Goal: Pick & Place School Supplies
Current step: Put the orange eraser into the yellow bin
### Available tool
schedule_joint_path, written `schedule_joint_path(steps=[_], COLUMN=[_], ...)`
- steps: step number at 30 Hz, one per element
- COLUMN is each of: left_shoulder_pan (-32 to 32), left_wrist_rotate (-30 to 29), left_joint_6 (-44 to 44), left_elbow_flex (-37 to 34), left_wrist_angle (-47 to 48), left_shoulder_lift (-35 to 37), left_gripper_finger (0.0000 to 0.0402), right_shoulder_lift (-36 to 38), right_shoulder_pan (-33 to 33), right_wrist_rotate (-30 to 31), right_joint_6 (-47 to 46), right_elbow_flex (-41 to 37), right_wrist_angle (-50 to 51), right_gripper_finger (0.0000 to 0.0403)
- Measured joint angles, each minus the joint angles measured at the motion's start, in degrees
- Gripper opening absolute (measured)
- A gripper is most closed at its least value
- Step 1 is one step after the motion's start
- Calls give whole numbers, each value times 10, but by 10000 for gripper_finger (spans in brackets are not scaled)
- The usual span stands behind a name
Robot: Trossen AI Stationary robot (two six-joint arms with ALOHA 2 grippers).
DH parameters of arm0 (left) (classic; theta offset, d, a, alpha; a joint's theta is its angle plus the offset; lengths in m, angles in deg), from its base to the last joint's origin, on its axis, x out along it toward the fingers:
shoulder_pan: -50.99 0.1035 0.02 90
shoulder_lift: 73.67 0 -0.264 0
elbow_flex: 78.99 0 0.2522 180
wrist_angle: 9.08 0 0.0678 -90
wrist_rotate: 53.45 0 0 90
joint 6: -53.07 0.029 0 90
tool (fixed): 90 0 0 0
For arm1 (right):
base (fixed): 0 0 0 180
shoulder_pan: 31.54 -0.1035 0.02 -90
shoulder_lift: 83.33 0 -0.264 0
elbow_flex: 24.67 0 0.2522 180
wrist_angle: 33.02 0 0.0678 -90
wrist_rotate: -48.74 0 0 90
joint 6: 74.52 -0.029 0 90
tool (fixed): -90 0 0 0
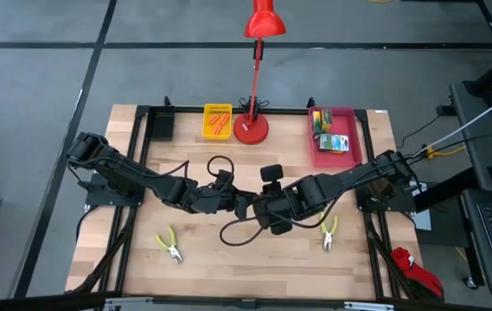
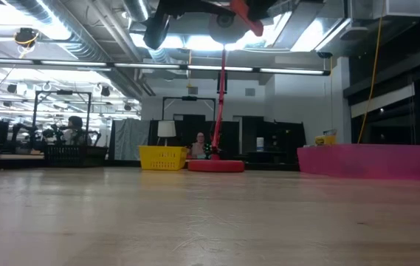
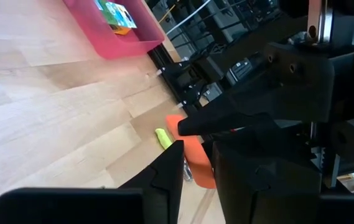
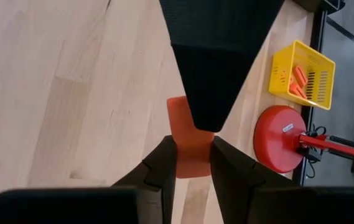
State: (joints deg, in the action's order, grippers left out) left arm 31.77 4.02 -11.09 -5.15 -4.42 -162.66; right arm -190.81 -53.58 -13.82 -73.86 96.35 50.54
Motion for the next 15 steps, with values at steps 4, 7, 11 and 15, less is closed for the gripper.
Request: schedule_joint_path(steps=[4, 7, 11, 15], left_shoulder_pan=[0, 0, 0, 0], left_wrist_rotate=[6, 6, 7, 8], left_joint_6=[0, 0, 0, 0], left_elbow_flex=[0, 0, 0, 0], left_wrist_angle=[1, 2, 2, 3], left_shoulder_lift=[0, 0, 0, 0], left_gripper_finger=[71, 66, 65, 63], right_shoulder_lift=[0, 0, 0, 0], right_shoulder_pan=[-1, -4, -4, -4], right_wrist_rotate=[0, 8, 13, 14], right_joint_6=[-2, -2, -1, -1], right_elbow_flex=[0, 0, 0, 0], right_wrist_angle=[0, -2, -4, -5], right_gripper_finger=[89, 89, 89, 89])
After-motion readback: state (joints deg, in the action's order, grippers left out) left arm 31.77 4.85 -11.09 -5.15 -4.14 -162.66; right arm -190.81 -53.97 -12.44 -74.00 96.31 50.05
